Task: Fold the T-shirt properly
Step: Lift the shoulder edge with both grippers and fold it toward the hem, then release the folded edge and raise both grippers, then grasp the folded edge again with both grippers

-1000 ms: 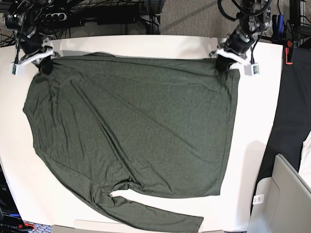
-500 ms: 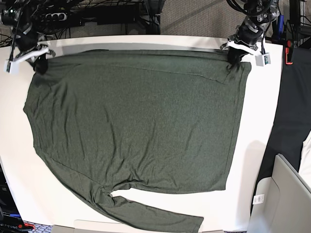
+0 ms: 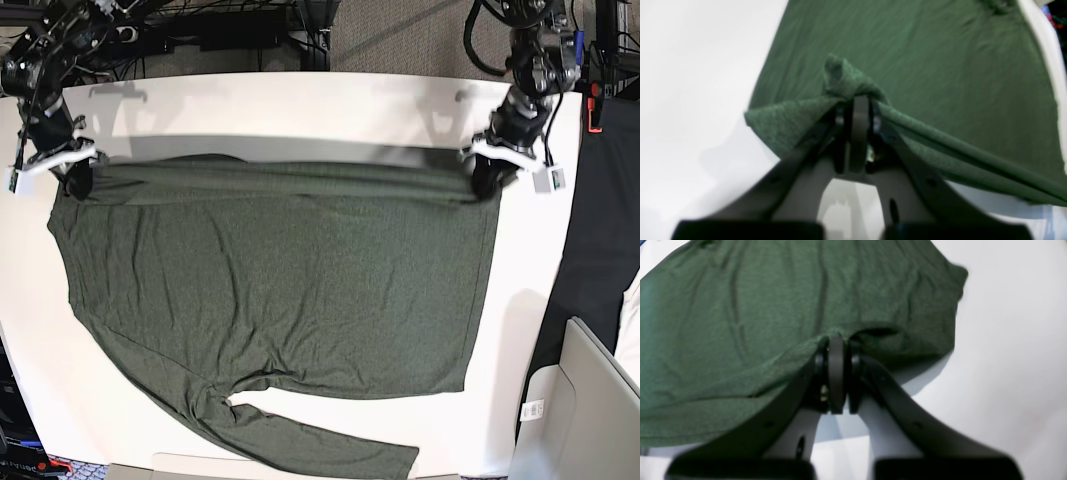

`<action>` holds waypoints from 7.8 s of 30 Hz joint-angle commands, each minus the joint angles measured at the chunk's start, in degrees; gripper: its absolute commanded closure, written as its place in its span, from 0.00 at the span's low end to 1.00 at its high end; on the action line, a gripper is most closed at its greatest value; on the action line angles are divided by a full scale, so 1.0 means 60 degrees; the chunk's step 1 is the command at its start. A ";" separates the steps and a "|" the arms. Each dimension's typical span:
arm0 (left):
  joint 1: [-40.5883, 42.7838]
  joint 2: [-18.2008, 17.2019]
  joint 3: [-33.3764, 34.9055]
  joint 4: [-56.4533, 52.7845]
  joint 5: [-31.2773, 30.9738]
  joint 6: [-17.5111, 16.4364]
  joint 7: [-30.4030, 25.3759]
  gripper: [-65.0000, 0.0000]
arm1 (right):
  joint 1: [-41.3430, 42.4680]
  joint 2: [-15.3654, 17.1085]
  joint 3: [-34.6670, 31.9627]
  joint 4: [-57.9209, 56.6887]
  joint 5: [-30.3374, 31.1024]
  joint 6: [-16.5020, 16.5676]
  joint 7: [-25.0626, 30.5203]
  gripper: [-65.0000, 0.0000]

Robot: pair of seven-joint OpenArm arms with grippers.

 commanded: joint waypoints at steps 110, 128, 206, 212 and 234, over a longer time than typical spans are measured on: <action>-0.1180 -0.0022 0.0128 -0.2583 -0.2569 0.0122 0.1086 0.51 | 0.0675 0.0394 0.0109 -0.1486 0.1464 0.0022 0.0491 0.75; -0.2630 -0.0022 0.0187 -0.4488 -0.2569 0.0092 0.1072 0.60 | 0.0572 0.0394 0.0871 -0.1501 0.1464 0.0022 0.0447 0.75; -0.1473 -0.0710 0.0113 -0.2466 -0.2599 0.0107 0.1072 1.00 | 0.1789 0.0321 0.0871 -0.3376 -0.0133 0.0140 0.0916 1.00; -0.1048 -0.0784 0.0099 -0.2290 -0.2599 0.0107 0.1072 1.00 | 0.0997 0.0307 0.0871 -0.2599 0.0263 0.0140 0.0916 1.00; 0.1238 -0.0740 -0.1030 -0.1059 -0.2599 0.0078 0.1072 1.00 | -0.1303 0.0307 0.1413 -0.2497 0.2417 0.0154 0.0902 1.00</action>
